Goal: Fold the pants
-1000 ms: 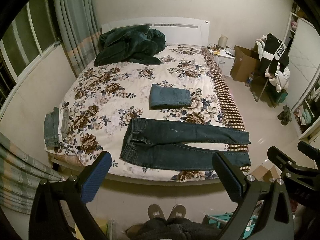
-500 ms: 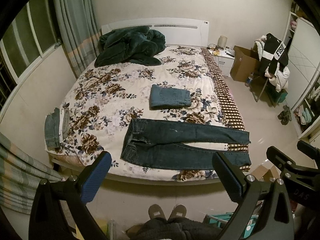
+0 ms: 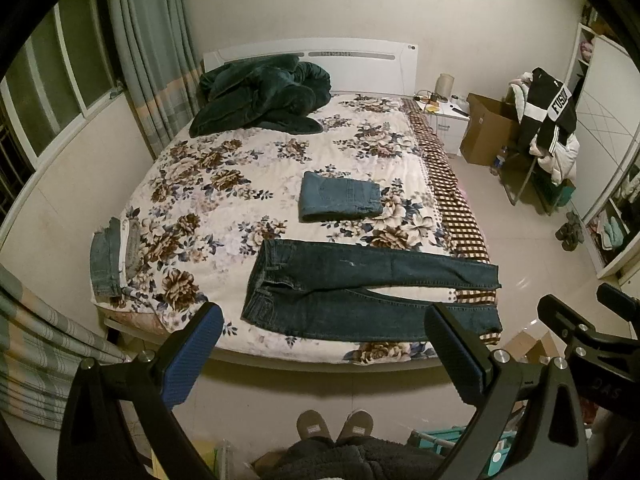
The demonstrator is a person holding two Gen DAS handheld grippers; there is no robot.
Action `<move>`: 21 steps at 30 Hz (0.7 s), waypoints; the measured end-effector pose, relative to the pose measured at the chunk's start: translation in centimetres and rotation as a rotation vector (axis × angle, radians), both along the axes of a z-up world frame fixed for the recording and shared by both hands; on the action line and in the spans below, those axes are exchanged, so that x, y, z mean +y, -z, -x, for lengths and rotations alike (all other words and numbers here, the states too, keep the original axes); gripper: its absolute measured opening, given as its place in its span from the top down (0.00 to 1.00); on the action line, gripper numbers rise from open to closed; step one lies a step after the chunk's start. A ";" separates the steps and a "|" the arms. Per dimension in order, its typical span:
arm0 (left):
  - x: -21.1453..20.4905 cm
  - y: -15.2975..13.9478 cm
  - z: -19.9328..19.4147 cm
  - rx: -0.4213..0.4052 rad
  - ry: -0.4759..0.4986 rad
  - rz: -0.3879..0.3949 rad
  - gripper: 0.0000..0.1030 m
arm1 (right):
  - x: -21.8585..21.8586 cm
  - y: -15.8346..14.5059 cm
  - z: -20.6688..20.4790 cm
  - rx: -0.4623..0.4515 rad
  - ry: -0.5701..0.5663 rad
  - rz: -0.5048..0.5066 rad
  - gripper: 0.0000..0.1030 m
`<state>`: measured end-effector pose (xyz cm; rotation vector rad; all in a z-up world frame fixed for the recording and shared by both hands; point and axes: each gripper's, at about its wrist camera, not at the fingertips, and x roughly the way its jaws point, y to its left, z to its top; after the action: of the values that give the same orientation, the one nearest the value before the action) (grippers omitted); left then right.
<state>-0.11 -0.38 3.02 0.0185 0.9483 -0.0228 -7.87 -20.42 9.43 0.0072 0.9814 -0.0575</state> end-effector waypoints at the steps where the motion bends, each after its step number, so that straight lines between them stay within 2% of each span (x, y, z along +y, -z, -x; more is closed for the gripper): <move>1: 0.0 0.0 0.0 -0.001 0.000 -0.001 0.00 | -0.1 0.2 -0.1 -0.001 0.000 0.003 0.00; 11: 0.0 -1.0 -0.3 -0.005 -0.004 -0.004 0.00 | -0.2 0.2 0.1 -0.003 0.002 -0.001 0.00; 21: 0.3 -1.1 -0.3 -0.007 -0.003 -0.002 0.00 | -0.6 -1.4 0.2 -0.003 -0.002 -0.005 0.00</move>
<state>0.15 -0.03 4.16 0.0192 0.9418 -0.0186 -8.05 -21.00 10.85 0.0109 0.9787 -0.0528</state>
